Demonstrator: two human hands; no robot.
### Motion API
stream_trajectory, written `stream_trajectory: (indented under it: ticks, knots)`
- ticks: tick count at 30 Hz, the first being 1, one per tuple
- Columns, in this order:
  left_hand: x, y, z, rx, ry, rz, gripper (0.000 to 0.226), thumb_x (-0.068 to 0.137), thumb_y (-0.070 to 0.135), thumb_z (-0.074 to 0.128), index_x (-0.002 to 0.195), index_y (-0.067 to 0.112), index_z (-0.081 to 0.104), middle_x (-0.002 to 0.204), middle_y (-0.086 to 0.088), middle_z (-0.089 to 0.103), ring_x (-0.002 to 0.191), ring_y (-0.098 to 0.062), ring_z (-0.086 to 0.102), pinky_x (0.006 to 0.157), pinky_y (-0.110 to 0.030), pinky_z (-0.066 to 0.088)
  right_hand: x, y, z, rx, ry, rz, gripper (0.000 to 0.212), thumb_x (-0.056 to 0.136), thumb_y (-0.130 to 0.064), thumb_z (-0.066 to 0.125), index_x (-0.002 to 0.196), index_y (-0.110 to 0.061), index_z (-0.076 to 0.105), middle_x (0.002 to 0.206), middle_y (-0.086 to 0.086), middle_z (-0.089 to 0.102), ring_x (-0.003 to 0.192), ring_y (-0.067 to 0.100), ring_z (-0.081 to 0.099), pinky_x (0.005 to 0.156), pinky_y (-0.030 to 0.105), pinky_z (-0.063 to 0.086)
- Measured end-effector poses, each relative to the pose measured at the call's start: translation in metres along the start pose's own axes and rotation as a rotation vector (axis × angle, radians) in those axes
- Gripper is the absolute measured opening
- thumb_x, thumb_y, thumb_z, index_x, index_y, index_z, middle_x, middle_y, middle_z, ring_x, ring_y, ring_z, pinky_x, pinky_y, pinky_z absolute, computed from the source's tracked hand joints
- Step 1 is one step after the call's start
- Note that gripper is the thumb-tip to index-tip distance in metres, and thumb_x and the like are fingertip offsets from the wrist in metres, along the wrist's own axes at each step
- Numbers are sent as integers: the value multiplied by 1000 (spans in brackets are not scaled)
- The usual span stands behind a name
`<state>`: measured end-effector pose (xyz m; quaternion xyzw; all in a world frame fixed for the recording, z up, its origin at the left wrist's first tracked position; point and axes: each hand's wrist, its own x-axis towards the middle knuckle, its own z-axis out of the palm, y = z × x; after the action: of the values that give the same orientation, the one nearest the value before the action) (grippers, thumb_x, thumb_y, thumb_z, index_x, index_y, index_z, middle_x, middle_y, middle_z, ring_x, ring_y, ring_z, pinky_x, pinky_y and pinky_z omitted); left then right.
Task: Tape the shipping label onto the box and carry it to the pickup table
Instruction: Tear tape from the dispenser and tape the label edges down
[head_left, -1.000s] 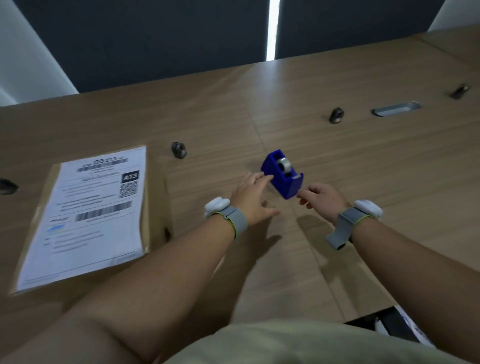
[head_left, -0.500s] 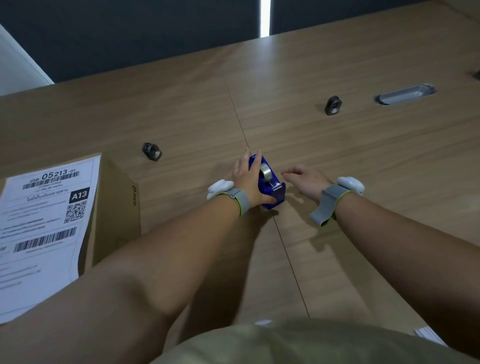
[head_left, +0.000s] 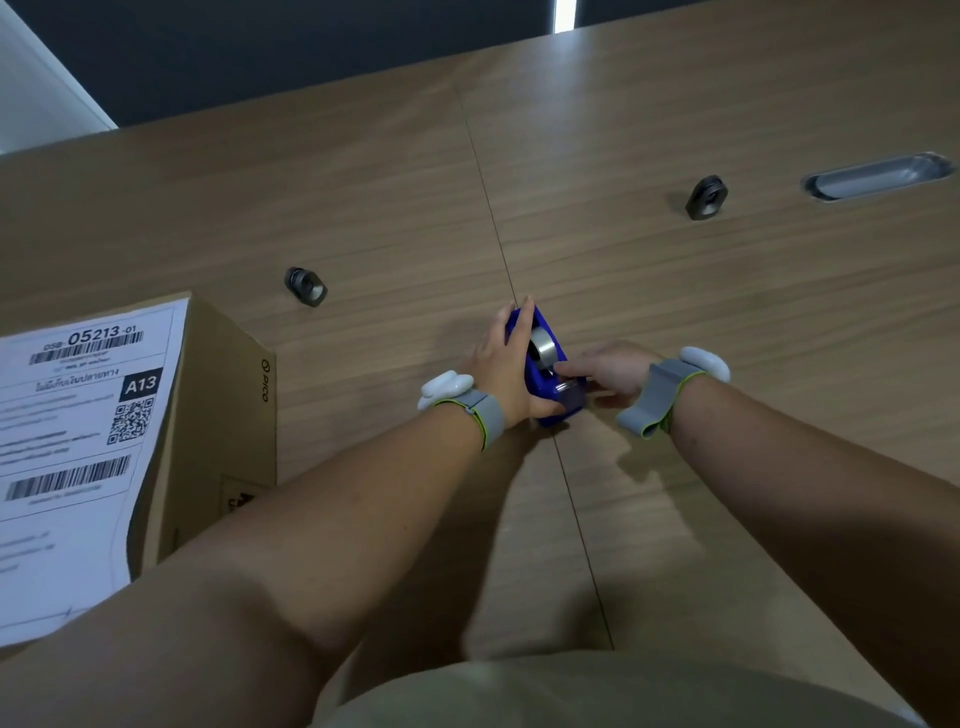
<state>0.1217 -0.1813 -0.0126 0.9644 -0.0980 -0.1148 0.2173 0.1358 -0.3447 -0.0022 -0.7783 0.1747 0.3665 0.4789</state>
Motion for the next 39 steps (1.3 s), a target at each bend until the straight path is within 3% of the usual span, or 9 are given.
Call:
stream_trajectory:
  ticks: [10, 14, 22, 28, 31, 33, 35, 37, 39]
  knots:
    - [-1, 3, -3, 67, 12, -2, 135, 53, 53, 84, 154, 27, -2, 157, -4, 10, 139, -29, 28, 111, -41, 31, -15, 17, -5, 182, -47, -14, 12, 86, -29, 66, 88, -18, 62, 104, 3, 63, 91, 12, 58, 65, 23, 43]
    - [-2, 1, -3, 84, 16, -15, 137, 50, 53, 84, 153, 27, -2, 157, -4, 11, 138, -28, 30, 110, -41, 32, -28, 39, -3, 234, -15, -36, 17, 85, -27, 68, 73, -20, 59, 94, 6, 58, 82, 15, 58, 59, 22, 43]
    - [-1, 4, -4, 117, 7, -11, 138, 50, 56, 84, 153, 27, -3, 157, -4, 10, 140, -27, 29, 110, -44, 34, -32, 58, 21, 171, 138, -118, 26, 85, -33, 65, 85, -7, 70, 79, 12, 64, 73, 28, 58, 68, 38, 45]
    - [-5, 2, -9, 89, -59, -12, 138, 54, 47, 88, 153, 27, -5, 162, -4, -11, 149, -27, 1, 118, -45, 19, -31, 64, 36, 20, 263, 8, 26, 86, -29, 63, 65, -14, 59, 64, 4, 60, 54, 16, 51, 49, 20, 37]
    - [-16, -1, -11, 72, -26, -12, 118, 68, 32, 83, 154, 29, 1, 160, -4, -20, 149, -29, -5, 120, -45, 17, -39, 77, 41, 208, 196, -32, 22, 87, -28, 63, 71, -12, 63, 69, 8, 59, 57, 16, 50, 51, 24, 36]
    - [-30, -5, -14, -67, 18, -38, 88, 82, 17, 69, 153, 27, 18, 162, -5, -3, 149, -26, 9, 117, -34, 23, -48, 78, 48, 340, 111, -75, 16, 89, -22, 61, 76, -12, 63, 74, 9, 59, 62, 16, 51, 51, 25, 34]
    - [-45, -11, -15, -274, 53, -108, 55, 90, 11, 56, 143, 20, 43, 149, -6, 36, 135, -20, 39, 99, -12, 31, -58, 76, 54, 392, 37, -106, 10, 89, -15, 61, 80, -12, 62, 69, 9, 58, 58, 17, 49, 50, 24, 31]
    - [-61, -17, -15, -534, 22, -278, 28, 95, 12, 52, 121, 14, 62, 116, -3, 62, 101, -13, 58, 66, -4, 38, -68, 73, 59, 373, 11, -120, 5, 87, -13, 63, 81, -14, 63, 62, 7, 58, 50, 17, 45, 48, 23, 32]
    - [-74, -21, -17, -862, -63, -470, 17, 99, 19, 50, 95, 14, 65, 84, 1, 70, 68, -10, 60, 51, -10, 40, -76, 69, 63, 362, 11, -127, 5, 85, -11, 64, 80, -13, 64, 59, 8, 58, 46, 16, 46, 46, 23, 35]
